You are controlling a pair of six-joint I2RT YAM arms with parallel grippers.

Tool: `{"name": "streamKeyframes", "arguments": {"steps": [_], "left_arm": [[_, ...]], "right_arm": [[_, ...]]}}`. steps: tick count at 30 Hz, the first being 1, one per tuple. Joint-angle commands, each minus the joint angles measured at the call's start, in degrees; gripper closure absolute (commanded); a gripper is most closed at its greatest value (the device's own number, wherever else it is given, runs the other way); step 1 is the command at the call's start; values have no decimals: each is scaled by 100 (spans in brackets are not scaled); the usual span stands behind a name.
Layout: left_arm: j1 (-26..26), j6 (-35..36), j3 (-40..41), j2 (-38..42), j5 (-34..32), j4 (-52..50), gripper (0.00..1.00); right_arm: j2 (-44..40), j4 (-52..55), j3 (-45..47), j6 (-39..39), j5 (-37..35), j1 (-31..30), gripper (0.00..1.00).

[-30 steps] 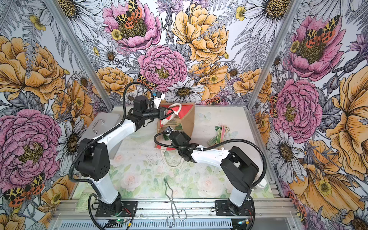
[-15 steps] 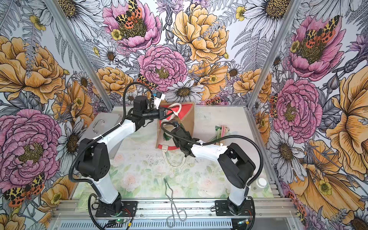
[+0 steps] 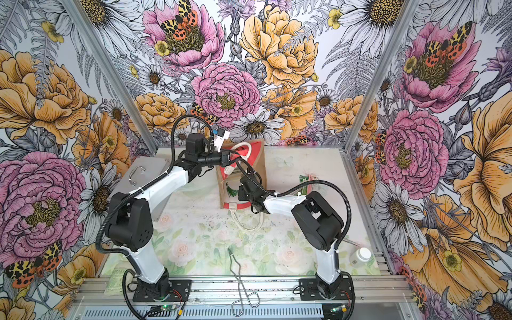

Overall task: Take out the folding fans from the tote bags
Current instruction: Pick up the folding fan from the canvas bag.

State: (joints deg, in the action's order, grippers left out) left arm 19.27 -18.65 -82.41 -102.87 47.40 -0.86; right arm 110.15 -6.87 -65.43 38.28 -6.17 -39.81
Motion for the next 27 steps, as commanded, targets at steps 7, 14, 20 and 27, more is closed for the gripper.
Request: {"name": "streamKeyframes", "arguments": {"steps": [7,14,20,27], "left_arm": [[33,168,-157,-9,282,232,100],[88,441,-46,-35,367,227,100],[112,587,5,-42,517,219,100],[222,846,102,45,835,223,100]], "right_arm": [[1002,-3022,440,2498,879,448,68],[1535,-3672,206,3198,772,474,63],[2038,-4775,259,3883,668,562,60],[2668,-5591,112,4795,485,694,60]]}}
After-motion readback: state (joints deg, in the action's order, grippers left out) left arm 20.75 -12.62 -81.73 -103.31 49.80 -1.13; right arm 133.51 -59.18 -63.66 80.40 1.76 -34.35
